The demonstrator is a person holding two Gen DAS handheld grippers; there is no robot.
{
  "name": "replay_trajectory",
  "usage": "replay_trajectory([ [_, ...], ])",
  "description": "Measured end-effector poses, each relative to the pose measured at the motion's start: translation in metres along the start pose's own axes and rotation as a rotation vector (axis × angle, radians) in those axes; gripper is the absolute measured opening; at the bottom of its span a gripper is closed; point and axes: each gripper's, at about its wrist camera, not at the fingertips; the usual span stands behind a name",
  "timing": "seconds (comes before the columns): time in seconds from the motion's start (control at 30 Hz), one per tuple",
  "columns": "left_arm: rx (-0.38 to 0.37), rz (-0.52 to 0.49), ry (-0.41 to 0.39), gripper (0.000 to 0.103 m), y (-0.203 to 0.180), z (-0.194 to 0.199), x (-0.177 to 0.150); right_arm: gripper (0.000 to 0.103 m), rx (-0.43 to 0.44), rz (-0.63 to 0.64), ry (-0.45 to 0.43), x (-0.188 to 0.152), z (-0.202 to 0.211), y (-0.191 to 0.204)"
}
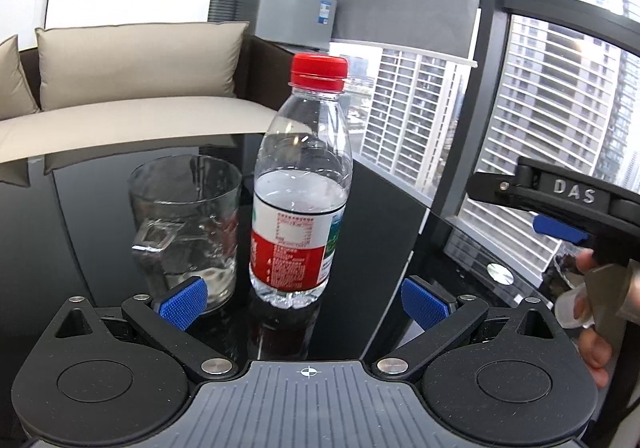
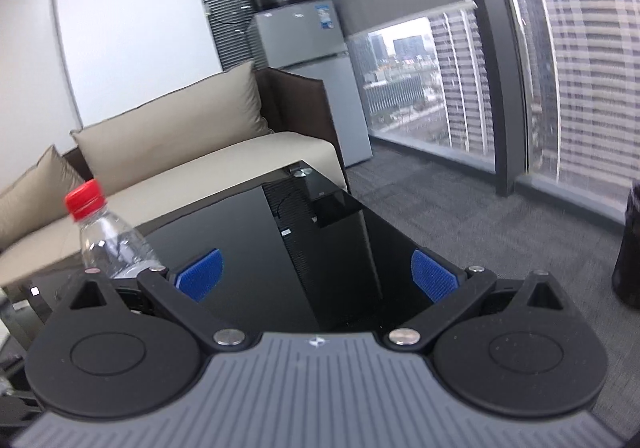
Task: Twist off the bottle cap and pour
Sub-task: 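Close the left tool fingers around the bottle's red label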
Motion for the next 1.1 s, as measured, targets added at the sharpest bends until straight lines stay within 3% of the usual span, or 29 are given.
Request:
replay_trajectory([
  [0.47,0.009,-0.045,-0.013,0.102,-0.011,-0.026,0.007,0.103,0.008,-0.062,0.054,0.003,-0.012,-0.007],
  [0.8,0.036,-0.093,-0.042,0.100,-0.020,-0.036,0.010,0.103,0.000,-0.080,0.043,0.003,-0.009,-0.007],
  [1.1,0.071,-0.144,-0.044,0.081,-0.021,-0.044,0.012,0.103,-0.015,-0.078,0.035,0.002,-0.007,-0.007],
])
Point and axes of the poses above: each gripper's, at about its wrist camera, not at the fingertips, and z roughly against the way its jaws point, y to its left, x to its top, and after that the axes turned 4 degrees about -y, right-handed
